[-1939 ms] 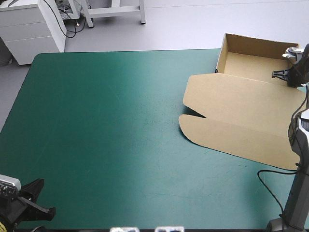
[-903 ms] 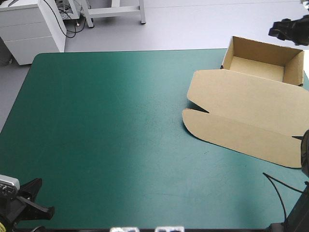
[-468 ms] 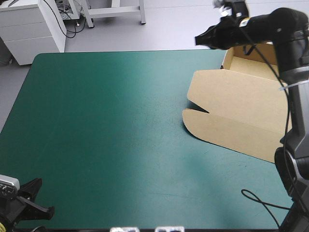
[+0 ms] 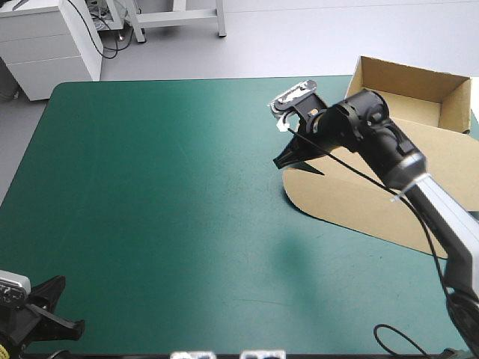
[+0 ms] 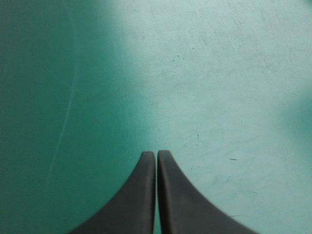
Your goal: Fold the box
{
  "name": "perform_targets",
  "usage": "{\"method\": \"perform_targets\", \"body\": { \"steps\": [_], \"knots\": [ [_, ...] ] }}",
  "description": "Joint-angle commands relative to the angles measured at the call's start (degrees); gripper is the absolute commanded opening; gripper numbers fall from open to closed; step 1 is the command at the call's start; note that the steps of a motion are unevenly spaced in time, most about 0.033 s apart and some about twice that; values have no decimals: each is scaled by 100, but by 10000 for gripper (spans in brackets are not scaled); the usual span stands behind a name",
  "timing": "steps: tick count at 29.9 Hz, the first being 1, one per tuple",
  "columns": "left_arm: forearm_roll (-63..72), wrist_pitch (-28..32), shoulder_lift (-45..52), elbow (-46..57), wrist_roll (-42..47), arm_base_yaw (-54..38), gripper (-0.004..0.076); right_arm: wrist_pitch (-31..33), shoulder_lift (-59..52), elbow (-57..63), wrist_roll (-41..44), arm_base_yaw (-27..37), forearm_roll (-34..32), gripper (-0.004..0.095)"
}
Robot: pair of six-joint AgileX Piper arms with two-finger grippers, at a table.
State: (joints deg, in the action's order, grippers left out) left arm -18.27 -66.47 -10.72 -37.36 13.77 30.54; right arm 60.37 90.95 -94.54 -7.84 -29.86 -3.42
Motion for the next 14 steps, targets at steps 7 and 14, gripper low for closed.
{"method": "perform_targets", "body": {
  "steps": [7, 14],
  "knots": [
    [13, 434, -87, -119, 115, 35, -8, -2242, -2258, 2628, 628, -11, -600, 0],
    [275, 931, -87, -119, 115, 35, -8, -3269, -3601, 4071, 988, -11, -670, 0]
  ]
}}
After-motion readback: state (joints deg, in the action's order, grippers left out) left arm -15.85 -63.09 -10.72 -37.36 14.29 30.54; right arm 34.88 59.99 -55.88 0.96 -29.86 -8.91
